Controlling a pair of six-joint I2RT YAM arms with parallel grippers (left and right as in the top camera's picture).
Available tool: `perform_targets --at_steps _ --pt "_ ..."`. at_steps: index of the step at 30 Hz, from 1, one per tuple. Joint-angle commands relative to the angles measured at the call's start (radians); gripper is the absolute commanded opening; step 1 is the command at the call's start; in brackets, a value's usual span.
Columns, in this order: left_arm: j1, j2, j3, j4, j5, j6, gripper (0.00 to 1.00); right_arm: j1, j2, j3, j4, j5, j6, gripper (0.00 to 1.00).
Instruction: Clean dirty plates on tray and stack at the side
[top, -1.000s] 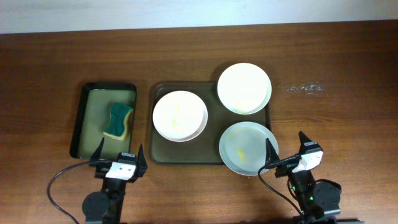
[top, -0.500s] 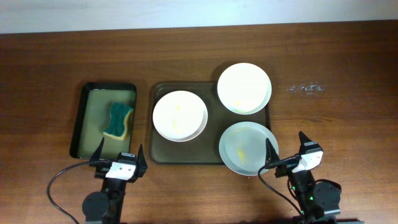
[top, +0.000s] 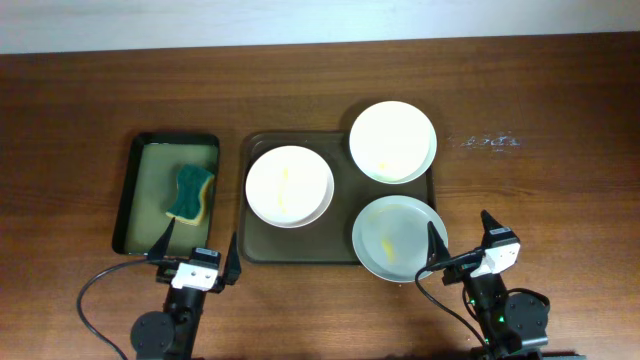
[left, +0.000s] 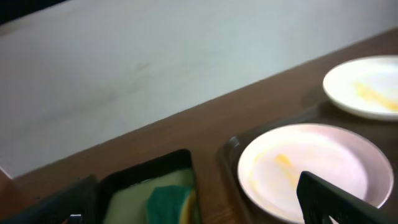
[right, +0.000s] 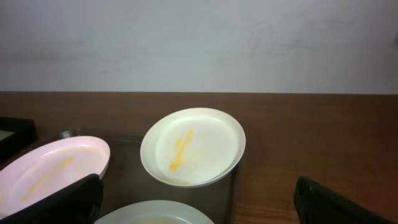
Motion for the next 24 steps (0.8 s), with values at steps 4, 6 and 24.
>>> perform_targets --at_steps 4,6,24 --pt "0.006 0.079 0.166 -0.007 -0.005 -0.147 0.99 0.005 0.045 0.212 -0.005 0.012 0.006 0.99" --pt "0.006 0.140 0.239 -0.023 -0.005 -0.147 0.99 0.005 0.099 0.294 -0.032 0.012 0.003 0.98" --pt "0.006 1.396 1.667 -1.135 0.028 -0.147 0.99 0.005 1.303 1.610 -1.094 -0.160 0.004 0.98"
